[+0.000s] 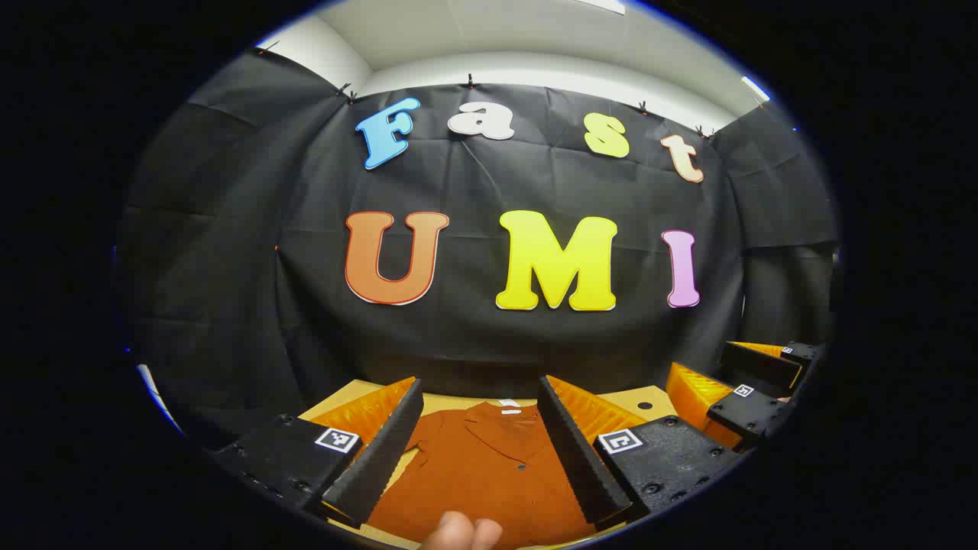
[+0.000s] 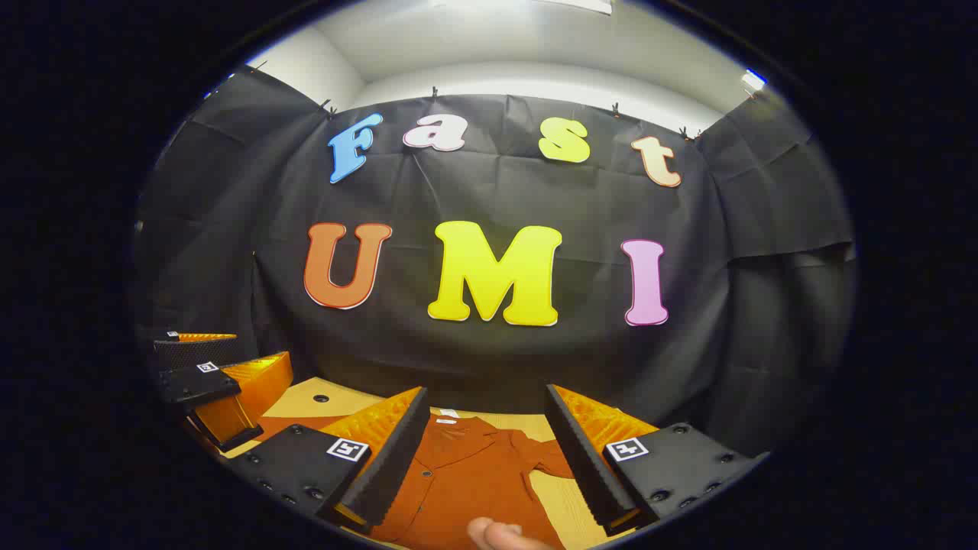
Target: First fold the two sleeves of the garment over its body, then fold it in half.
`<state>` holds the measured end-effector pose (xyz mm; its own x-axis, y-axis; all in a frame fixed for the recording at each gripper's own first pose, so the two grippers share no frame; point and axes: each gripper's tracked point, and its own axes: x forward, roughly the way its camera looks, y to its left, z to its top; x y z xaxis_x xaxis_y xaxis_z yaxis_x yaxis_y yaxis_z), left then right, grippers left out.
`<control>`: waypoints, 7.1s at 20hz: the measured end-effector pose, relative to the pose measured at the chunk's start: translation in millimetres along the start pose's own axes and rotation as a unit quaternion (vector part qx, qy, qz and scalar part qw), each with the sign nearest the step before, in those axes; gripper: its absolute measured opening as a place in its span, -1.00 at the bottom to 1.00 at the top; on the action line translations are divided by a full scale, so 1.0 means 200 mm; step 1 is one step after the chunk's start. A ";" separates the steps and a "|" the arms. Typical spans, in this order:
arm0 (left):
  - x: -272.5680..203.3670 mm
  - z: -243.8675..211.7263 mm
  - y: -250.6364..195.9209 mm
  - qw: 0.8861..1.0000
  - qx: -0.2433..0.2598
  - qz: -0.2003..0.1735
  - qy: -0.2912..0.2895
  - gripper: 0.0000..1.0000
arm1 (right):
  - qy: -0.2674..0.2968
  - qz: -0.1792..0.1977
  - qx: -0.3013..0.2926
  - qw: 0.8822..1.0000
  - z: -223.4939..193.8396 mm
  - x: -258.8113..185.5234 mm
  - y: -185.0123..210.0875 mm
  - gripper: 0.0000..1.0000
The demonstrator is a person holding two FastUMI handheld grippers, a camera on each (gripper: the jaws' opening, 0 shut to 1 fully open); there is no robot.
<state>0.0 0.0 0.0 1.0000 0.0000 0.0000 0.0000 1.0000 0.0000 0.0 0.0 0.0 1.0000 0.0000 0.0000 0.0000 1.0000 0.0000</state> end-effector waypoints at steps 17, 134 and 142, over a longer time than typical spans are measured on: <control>0.03 -0.13 -0.07 0.999 0.021 -0.001 0.041 0.95 | 0.027 -0.033 0.022 0.999 -0.12 0.04 -0.22 0.92; 0.13 -1.49 1.96 0.810 -0.192 0.263 0.488 0.94 | 0.573 0.185 0.148 0.785 -1.13 0.92 0.48 0.87; 0.21 -1.73 2.18 0.700 -0.272 0.276 0.600 0.96 | 0.538 0.192 0.101 0.815 -1.15 0.36 -0.02 0.87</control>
<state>42.8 435.5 -345.7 0.1267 0.0592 -0.9902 -0.7126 0.6999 -0.0493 72.0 -4.0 -229.2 0.3482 0.4219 -0.8371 -0.2050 0.9056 0.3712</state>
